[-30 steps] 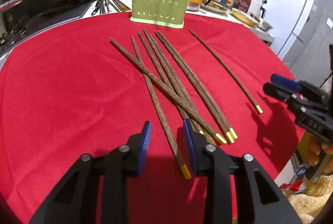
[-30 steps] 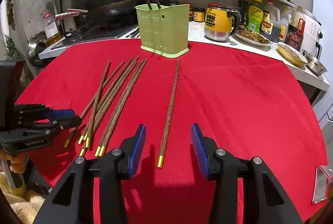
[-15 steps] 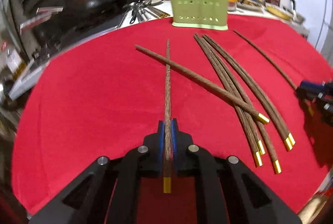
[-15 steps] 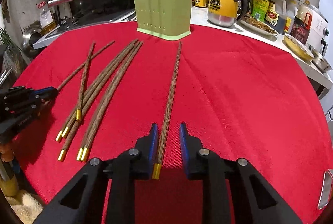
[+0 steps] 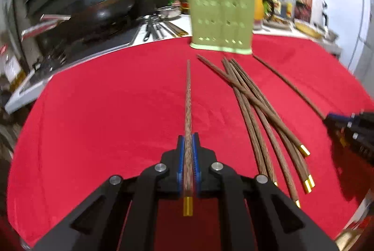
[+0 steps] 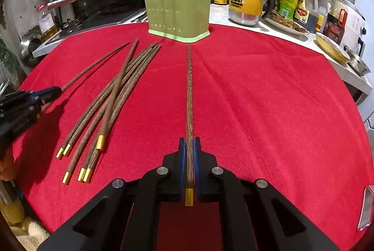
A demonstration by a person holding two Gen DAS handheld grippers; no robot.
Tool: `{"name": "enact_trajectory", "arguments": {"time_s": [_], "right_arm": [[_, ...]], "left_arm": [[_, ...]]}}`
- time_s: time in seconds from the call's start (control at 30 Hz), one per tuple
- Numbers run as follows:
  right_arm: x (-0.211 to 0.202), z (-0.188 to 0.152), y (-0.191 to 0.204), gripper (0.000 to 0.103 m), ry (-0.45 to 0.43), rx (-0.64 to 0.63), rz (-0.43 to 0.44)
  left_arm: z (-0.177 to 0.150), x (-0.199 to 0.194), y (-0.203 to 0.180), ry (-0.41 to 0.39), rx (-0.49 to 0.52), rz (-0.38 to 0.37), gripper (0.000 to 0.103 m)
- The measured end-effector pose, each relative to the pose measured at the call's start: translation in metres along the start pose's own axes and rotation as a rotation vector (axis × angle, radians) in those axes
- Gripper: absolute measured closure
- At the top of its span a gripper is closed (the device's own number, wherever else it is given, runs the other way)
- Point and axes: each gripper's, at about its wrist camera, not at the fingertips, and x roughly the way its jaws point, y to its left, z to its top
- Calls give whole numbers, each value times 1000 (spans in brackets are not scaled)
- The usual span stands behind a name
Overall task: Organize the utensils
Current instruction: 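Close the left tool on another chopstick while the right tool grasps one too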
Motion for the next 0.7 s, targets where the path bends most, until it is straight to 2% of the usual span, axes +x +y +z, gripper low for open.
{"name": "enact_trajectory", "arguments": {"time_s": [0.13,0.23,0.43,0.47,0.5,0.57,0.7], "right_arm": [[0,0,-3,96,0,26,-3],[0,-1,-11,96,-5,85,-47],[0,-1,-11,92,-2,96,-31],[0,-1,-11,84,-2,90,-25],[-1,-1,-11,74,-2,90,-17],[-3,-5,-12,68,-2,76,-13],[-8,-11,-10,68,-5,56,-7]], "left_arm": [[-3,4,12,35,-55,-18,96],[-8,12,18,89,-81,-32,97],[-12,8,14,93,-53,-68,96],[-14,6,15,94,-44,-78,91],[-17,3,15,95,-46,-86,78],[-24,-4,16,94,-42,-111,66],[-39,-17,13,93,-6,-108,66]]}}
